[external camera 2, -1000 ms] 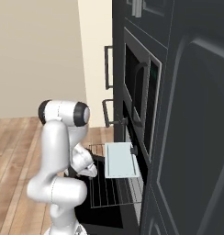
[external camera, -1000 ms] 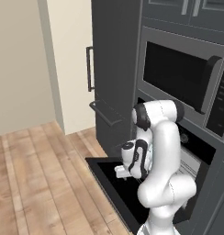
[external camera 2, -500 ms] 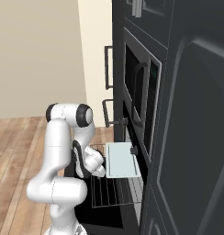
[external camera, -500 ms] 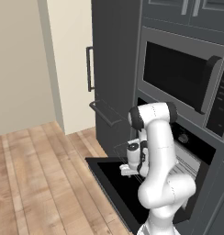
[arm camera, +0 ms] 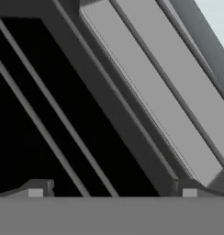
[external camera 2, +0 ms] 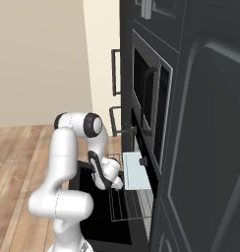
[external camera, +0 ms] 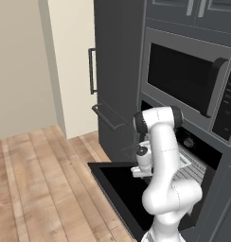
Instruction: Take the baked cake out of the oven and place it on the plate for cooling. Then close the oven door.
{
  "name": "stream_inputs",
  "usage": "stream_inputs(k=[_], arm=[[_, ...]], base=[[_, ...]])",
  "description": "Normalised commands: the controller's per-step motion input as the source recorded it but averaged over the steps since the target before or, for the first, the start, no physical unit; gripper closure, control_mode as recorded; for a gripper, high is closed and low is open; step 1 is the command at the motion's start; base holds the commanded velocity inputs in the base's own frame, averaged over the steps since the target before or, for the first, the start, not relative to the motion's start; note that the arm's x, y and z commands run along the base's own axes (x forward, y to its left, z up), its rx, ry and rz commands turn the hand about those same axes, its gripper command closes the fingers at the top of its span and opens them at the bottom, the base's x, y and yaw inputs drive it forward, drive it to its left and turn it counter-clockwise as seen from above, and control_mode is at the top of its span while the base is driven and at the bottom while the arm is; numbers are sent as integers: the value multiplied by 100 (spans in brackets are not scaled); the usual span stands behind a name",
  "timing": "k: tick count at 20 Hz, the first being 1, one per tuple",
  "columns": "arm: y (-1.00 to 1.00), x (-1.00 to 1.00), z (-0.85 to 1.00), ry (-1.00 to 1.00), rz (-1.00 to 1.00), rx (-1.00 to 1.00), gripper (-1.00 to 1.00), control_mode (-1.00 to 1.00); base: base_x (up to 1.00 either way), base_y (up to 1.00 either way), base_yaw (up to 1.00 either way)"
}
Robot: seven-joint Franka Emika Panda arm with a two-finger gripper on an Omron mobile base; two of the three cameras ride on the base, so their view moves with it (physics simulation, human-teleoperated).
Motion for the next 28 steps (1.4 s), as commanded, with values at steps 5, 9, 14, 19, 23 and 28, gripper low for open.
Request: stream_inputs(k=[5, 9, 14, 19, 23, 28], arm=[[-37, 53, -22, -9, -9, -7, -100, -100], [-44, 57, -11, -13, -9, -6, -100, -100], [-37, 45, -1, -14, -7, -4, -100, -100], [-1, -6, 43, -11, 1, 0, -100, -100], [42, -62, 98, -1, 13, 0, -100, -100], [88, -77, 100, 0, 19, -1, -100, -100]], base=[[0, 0, 0], [0, 0, 0], [0, 0, 0], [0, 0, 0], [0, 0, 0], [0, 0, 0]])
